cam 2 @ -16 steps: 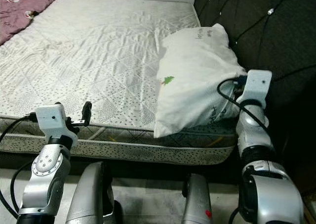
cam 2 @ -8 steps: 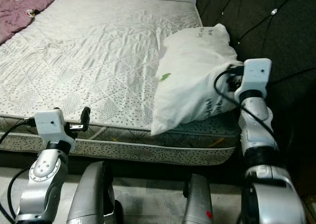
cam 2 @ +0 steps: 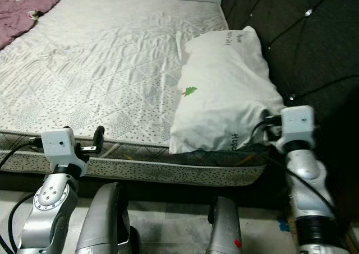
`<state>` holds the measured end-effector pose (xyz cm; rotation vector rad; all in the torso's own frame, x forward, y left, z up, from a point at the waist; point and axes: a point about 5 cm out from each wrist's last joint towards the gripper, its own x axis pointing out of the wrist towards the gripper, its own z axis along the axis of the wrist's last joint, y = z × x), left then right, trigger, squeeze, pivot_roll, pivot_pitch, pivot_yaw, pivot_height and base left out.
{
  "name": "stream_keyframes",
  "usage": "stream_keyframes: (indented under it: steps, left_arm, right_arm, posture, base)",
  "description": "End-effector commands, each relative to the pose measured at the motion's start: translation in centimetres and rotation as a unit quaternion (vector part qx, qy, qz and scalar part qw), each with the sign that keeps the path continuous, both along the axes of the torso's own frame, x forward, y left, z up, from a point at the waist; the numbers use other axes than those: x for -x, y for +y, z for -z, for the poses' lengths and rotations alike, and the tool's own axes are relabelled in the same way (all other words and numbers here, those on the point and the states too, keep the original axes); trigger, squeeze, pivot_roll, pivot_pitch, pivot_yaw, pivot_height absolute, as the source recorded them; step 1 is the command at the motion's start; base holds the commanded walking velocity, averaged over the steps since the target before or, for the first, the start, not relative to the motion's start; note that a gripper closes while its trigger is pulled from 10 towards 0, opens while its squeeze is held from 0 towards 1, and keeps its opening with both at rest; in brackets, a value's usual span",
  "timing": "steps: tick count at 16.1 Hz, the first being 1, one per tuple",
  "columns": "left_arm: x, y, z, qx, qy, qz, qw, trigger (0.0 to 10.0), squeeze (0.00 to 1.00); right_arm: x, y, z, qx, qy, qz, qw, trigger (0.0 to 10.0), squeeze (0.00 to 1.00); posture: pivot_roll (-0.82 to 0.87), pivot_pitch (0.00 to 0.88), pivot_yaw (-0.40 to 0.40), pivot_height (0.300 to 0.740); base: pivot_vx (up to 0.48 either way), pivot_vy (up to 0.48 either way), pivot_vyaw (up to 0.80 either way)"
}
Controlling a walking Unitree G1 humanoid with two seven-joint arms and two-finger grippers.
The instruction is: Clean up the room
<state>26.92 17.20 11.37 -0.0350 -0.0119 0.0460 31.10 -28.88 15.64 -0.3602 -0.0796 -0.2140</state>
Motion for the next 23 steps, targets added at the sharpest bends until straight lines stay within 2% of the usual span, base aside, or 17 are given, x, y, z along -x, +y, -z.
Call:
stream_keyframes:
  steps: [1, 2, 3, 4, 5, 9, 10, 11, 13, 14, 15, 16, 17, 19, 21, 22, 23]
  left_arm:
    - [-0.1, -0.1, -0.3, -0.007, -0.002, 0.01, 1.0, 10.0, 0.0]
    - [-0.2, 0.0, -0.4, -0.008, -0.003, 0.009, 1.0, 10.0, 0.0]
    - [-0.2, 0.1, -0.4, -0.008, -0.003, 0.007, 1.0, 10.0, 0.0]
    - [-0.2, 0.1, -0.3, -0.008, -0.002, 0.006, 1.0, 10.0, 0.0]
    - [-0.2, -0.5, -0.3, -0.004, -0.002, 0.012, 1.0, 10.0, 0.0]
    - [-0.5, -1.1, -0.9, 0.0, -0.011, 0.016, 1.0, 10.0, 0.0]
    - [-0.6, -0.9, -1.3, 0.001, -0.018, 0.011, 1.0, 10.0, 0.0]
    - [-0.5, -0.5, -1.4, 0.0, -0.019, 0.004, 1.0, 10.0, 0.0]
    - [-0.2, -0.3, -1.2, -0.002, -0.016, -0.002, 1.0, 10.0, 0.0]
    - [-0.2, -0.3, -1.2, -0.001, -0.016, -0.002, 1.0, 10.0, 0.0]
    - [-0.1, -0.4, -1.2, -0.001, -0.016, -0.003, 1.0, 10.0, 0.0]
    - [0.0, -0.5, -1.2, 0.001, -0.016, -0.005, 1.0, 10.0, 0.0]
    - [-0.2, -0.6, -1.1, 0.003, -0.015, -0.007, 1.0, 10.0, 0.0]
    - [-0.6, -0.8, -1.2, 0.006, -0.017, -0.007, 1.0, 10.0, 0.0]
    - [-1.7, -1.1, -1.7, 0.007, -0.026, -0.001, 1.0, 10.0, 0.0]
    - [-2.1, -1.0, -2.0, 0.006, -0.033, 0.0, 0.999, 10.0, 0.0]
    - [-2.7, -0.9, -2.4, 0.006, -0.043, -0.003, 0.999, 10.0, 0.0]
  right_arm:
    - [-0.2, -1.0, -2.6, 0.015, -0.047, 0.02, 0.999, 10.0, 1.0]
    - [-0.1, -1.6, -3.9, 0.016, -0.066, 0.032, 0.997, 10.0, 1.0]
    - [-0.4, -1.6, -4.9, -0.006, -0.086, 0.037, 0.996, 10.0, 1.0]
    - [-0.8, -0.9, -5.4, -0.024, -0.093, 0.023, 0.995, 10.0, 1.0]
    - [-2.3, 2.0, -5.8, -0.065, -0.103, -0.028, 0.992, 10.0, 1.0]
    - [-4.6, 7.0, -4.6, -0.105, -0.076, -0.077, 0.989, 10.0, 1.0]
    - [-5.8, 9.8, -3.4, -0.124, -0.051, -0.098, 0.986, 10.0, 1.0]
    - [-6.7, 11.7, -2.1, -0.143, -0.018, -0.109, 0.984, 10.0, 1.0]
    - [-7.5, 13.3, 0.4, -0.185, 0.064, -0.094, 0.976, 10.0, 0.98]
    - [-7.5, 13.5, 0.8, -0.195, 0.079, -0.089, 0.974, 10.0, 0.98]
    - [-7.3, 13.7, 2.0, -0.206, 0.115, -0.083, 0.968, 10.0, 0.97]
    - [-6.3, 13.7, 5.1, -0.244, 0.192, -0.061, 0.949, 10.0, 0.9]
    - [-5.5, 13.4, 7.0, -0.27, 0.233, -0.04, 0.933, 10.0, 0.82]
    - [-5.4, 13.0, 7.3, -0.276, 0.238, -0.029, 0.931, 10.0, 0.78]
    - [-6.1, 12.5, 6.5, -0.277, 0.218, -0.022, 0.936, 10.0, 0.35]
    - [-6.6, 12.5, 5.3, -0.295, 0.183, -0.035, 0.937, 10.0, 0.07]
    - [-7.4, 12.8, 3.2, -0.315, 0.125, -0.065, 0.939, 10.0, 0.0]
  posture:
    - [-0.03, 0.084, -0.018, 0.526]
    - [-0.03, 0.083, -0.019, 0.526]
    - [-0.04, 0.084, -0.017, 0.526]
    - [-0.04, 0.083, -0.015, 0.526]
    - [-0.04, 0.08, -0.012, 0.526]
    - [-0.01, 0.078, -0.018, 0.526]
    - [0.01, 0.08, -0.024, 0.526]
    - [0.03, 0.082, -0.035, 0.526]
    - [0.04, 0.086, -0.045, 0.526]
    - [0.04, 0.086, -0.046, 0.526]
    - [0.05, 0.085, -0.05, 0.526]
    - [0.05, 0.082, -0.055, 0.526]
    - [0.05, 0.076, -0.054, 0.526]
    - [0.04, 0.065, -0.05, 0.526]
    - [0.03, 0.032, -0.04, 0.526]
    - [0.02, 0.017, -0.038, 0.526]
    - [0.02, 0.0, -0.036, 0.526]
  base:
    - [0.0, 0.0, 0.0]
    - [0.0, 0.0, 0.0]
    - [0.0, 0.0, 0.0]
    - [0.0, 0.0, 0.0]
    - [0.0, 0.0, 0.0]
    - [0.0, 0.0, 0.0]
    - [0.0, 0.0, 0.0]
    - [0.0, 0.0, 0.0]
    - [0.0, 0.0, 0.0]
    - [0.0, 0.0, 0.0]
    - [0.0, 0.0, 0.0]
    - [0.0, 0.0, 0.0]
    - [0.0, 0.0, 0.0]
    - [0.0, 0.0, 0.0]
    - [0.0, 0.0, 0.0]
    - [0.0, 0.0, 0.0]
    - [0.0, 0.0, 0.0]
